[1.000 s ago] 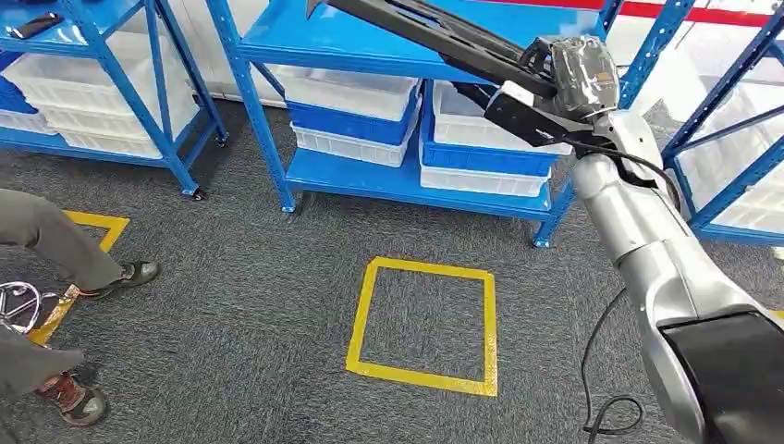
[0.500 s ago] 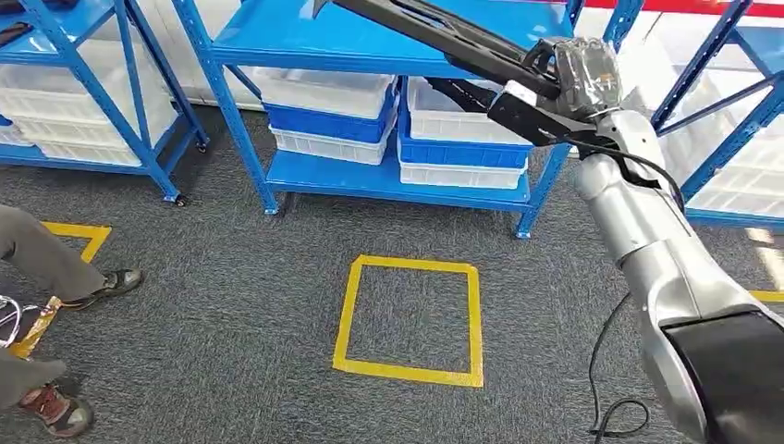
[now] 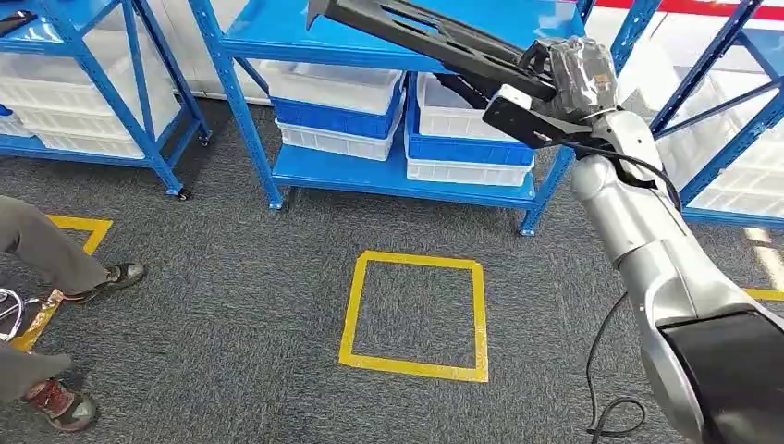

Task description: Take the parts from the cabinet and place them on the table.

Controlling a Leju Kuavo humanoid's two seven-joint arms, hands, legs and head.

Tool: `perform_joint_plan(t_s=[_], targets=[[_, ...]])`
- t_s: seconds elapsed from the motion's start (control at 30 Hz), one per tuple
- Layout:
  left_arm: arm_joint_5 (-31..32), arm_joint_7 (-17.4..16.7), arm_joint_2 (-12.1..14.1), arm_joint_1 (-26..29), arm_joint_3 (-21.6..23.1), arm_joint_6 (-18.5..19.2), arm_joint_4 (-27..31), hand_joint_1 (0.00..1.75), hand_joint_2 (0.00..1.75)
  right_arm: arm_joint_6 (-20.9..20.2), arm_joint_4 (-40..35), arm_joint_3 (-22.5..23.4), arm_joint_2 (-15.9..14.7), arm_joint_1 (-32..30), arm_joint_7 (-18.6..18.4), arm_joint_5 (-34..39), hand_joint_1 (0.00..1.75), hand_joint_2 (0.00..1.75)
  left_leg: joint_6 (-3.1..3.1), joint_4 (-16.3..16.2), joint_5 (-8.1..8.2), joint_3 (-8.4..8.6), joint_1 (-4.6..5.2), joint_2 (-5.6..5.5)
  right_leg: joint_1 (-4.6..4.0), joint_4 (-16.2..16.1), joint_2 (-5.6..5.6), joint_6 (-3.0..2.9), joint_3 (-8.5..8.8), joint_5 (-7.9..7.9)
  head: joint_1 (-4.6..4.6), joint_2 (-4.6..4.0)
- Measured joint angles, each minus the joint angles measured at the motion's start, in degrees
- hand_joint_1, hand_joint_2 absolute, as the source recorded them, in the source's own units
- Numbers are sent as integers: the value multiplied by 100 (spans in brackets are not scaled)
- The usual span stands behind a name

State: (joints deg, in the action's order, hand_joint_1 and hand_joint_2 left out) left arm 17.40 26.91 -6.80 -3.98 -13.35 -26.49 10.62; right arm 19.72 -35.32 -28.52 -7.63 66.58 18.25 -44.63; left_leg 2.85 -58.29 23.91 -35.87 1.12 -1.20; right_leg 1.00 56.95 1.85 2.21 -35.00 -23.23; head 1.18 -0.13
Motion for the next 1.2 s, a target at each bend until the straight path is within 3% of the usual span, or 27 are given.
perform_joint_plan(t_s=[0.07,0.1,0.13,0.17,0.2,0.23,0.27,0.3,0.33,0.4,0.43,0.57,0.6,0.63,0.67,0.77,0.8,0.83,0.93,0.97,1.1,1.13,1.2], targets=[[0,0,0,-1,0,0,2,0,175,2,2,0,4,3,15,2,169,175,55,6,-33,2,7,9,17,-30,8,57,-1,39,2,0],[0,0,-4,-2,0,0,0,0,175,2,2,2,0,7,15,4,169,175,120,80,-88,27,-53,41,-43,-17,-4,75,-31,19,0,0],[0,2,-4,-2,0,0,2,0,175,2,4,4,-11,11,15,7,169,175,132,109,-119,27,-52,62,-11,142,-61,57,-129,-110,-7,0],[-2,2,-4,0,-2,4,2,0,175,2,9,2,-9,24,15,7,169,175,159,110,-132,9,-61,75,-14,399,-88,22,-226,-278,-30,0],[-2,2,-7,-1,-2,15,2,0,175,2,15,0,4,29,17,7,169,175,168,109,-141,-14,-61,96,-6,1000,-108,-19,-469,-570,-22,0],[-2,4,-11,-1,0,20,0,0,175,2,22,-2,7,22,24,4,169,175,173,108,-149,-29,-59,106,-5,1414,-112,-28,-631,-736,-24,0],[-2,4,-13,0,-2,33,0,0,175,2,35,-4,9,-2,26,4,169,175,172,104,-163,-52,-59,110,-6,1792,-114,-16,-763,-858,-24,0],[-2,4,-13,4,-2,46,0,0,175,2,52,-4,9,-17,26,4,169,175,158,103,-182,-68,-60,114,-5,1827,-117,17,-743,-851,-28,0],[-2,7,-13,4,-2,52,0,0,175,2,66,-4,9,-20,26,4,169,175,142,99,-196,-86,-62,114,-5,1620,-118,50,-596,-775,-26,0],[-2,7,-20,3,-2,55,0,0,175,4,66,-4,13,-3,26,4,169,175,104,76,-224,-118,-67,115,9,513,-152,122,76,-438,-26,0],[-6,7,-22,1,-2,61,2,0,175,7,66,-4,22,12,26,4,169,175,83,47,-233,-130,-68,123,23,19,-194,107,332,-397,-28,0],[-9,11,-15,6,-2,63,0,0,175,22,68,-4,42,25,31,4,169,175,-57,55,-310,-177,-53,121,-68,82,-154,-29,269,-294,-37,0],[-9,11,-11,11,-2,61,0,0,175,22,72,-4,44,25,31,7,169,175,-83,41,-327,-214,-60,116,18,53,-155,-102,258,-245,-33,0],[-9,11,4,15,-2,59,0,0,175,26,79,-4,48,35,31,7,169,175,-117,-144,-209,-299,-81,120,23,54,-161,-143,234,-211,-39,0],[-9,11,-2,16,-2,55,0,0,175,31,81,-4,61,33,33,11,169,175,-168,-441,58,-389,-82,102,23,55,-159,-199,211,-176,-7,0],[-9,11,0,14,-2,50,0,0,175,31,94,-9,88,31,35,15,169,175,-263,-1687,799,-812,-131,105,5,63,-159,-241,100,-101,0,0],[-9,9,-2,15,-2,50,0,0,175,33,107,-9,92,26,37,17,169,175,-270,-1828,844,-825,-137,106,4,65,-158,-237,68,-76,-2,0],[-9,11,-2,14,-2,50,0,0,175,33,120,-9,90,24,37,15,169,175,-266,-1709,776,-716,-138,106,4,65,-154,-219,45,-59,0,0],[-9,9,4,12,-2,50,0,0,175,44,129,-7,90,32,41,22,169,175,-171,-261,235,228,-132,92,0,66,-150,-179,17,-8,0,0],[-9,9,13,-1,-2,50,2,0,175,55,129,-4,90,37,44,22,169,175,-138,-12,313,365,-110,72,-35,71,-155,-150,-4,8,-7,0],[0,-2,4,5,-2,50,0,0,175,101,140,-2,76,39,52,22,169,175,-22,24,186,293,-73,95,-40,40,-163,-12,-41,101,-2,0],[4,-9,-4,-2,-2,52,0,0,175,105,148,0,66,42,52,22,169,175,29,74,113,295,-128,136,-57,116,-175,-4,-121,34,-9,0],[7,-15,2,-11,-2,52,2,0,175,111,153,2,41,45,61,24,169,175,110,85,49,223,-114,138,-44,671,-171,-63,-340,-363,-26,0]])
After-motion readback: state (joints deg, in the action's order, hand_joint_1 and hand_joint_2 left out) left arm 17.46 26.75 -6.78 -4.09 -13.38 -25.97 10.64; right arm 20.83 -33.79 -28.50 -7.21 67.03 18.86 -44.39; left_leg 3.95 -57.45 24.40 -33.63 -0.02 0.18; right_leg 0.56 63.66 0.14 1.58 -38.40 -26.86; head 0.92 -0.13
